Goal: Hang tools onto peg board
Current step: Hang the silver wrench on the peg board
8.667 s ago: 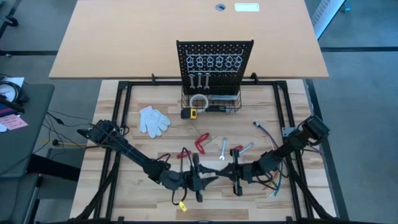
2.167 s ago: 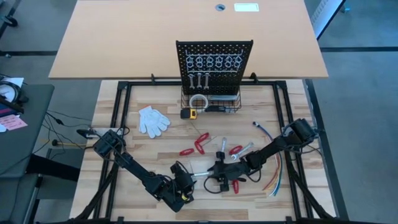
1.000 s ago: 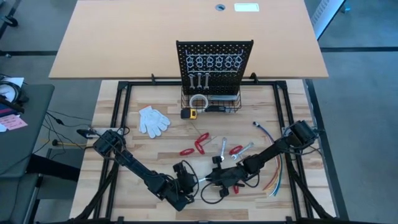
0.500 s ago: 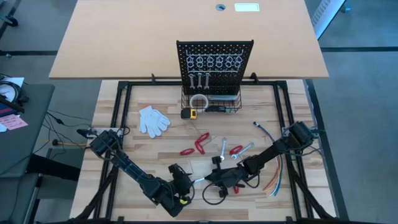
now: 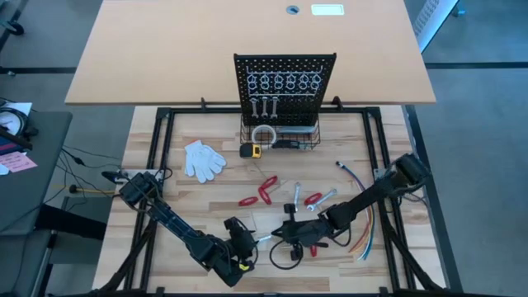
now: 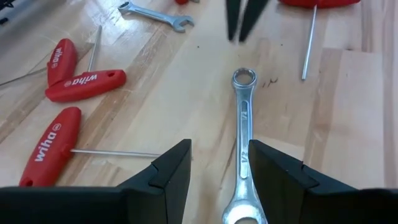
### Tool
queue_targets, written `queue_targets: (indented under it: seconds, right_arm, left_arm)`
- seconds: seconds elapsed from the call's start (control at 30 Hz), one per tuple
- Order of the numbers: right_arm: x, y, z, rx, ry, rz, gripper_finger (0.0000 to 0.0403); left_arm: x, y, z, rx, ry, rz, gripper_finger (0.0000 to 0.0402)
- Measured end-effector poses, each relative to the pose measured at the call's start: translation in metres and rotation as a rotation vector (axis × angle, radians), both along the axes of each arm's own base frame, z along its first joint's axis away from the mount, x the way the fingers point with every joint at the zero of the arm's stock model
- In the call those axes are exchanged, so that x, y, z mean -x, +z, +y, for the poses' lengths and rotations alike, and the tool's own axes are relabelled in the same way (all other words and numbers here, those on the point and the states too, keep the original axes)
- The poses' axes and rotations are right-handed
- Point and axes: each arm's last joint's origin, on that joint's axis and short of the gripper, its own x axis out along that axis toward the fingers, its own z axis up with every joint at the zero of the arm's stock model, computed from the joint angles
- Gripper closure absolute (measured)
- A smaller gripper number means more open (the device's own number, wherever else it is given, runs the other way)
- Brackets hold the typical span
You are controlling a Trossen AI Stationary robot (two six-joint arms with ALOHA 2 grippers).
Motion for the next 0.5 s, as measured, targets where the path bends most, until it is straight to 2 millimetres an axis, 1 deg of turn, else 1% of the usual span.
queue_targets:
  seconds: [0.07,0.17,0.23,0.3,0.37,0.43,0.5]
  right_arm:
    - [0.004,0.004,-0.002,-0.012,-0.021,0.039,0.0349]
    - [0.006,0.001,-0.003,-0.034,-0.028,0.075,0.0299]
    - [0.004,-0.008,-0.002,-0.022,-0.006,0.083,0.0262]
    - [0.001,-0.021,-0.003,0.012,0.009,0.109,0.0229]
    - [-0.001,-0.033,-0.006,0.028,-0.001,0.135,0.0202]
    - [-0.004,-0.039,-0.008,0.02,-0.014,0.141,0.0184]
    - [-0.005,-0.043,-0.01,0.012,-0.031,0.146,0.018]
  left_arm:
    - [0.0,0.0,0.0,0.008,-0.007,0.008,0.0244]
    - [0.0,0.0,0.0,0.012,-0.009,0.011,0.0244]
    - [0.0,0.0,0.0,0.012,-0.009,0.011,0.0244]
    - [0.0,0.0,0.0,0.011,-0.009,0.011,0.0244]
    - [0.0,0.0,-0.001,0.013,-0.01,0.01,0.0244]
    - [0.001,0.0,-0.001,0.017,-0.008,0.008,0.0244]
    - [0.001,0.0,-0.001,0.019,-0.007,0.006,0.0244]
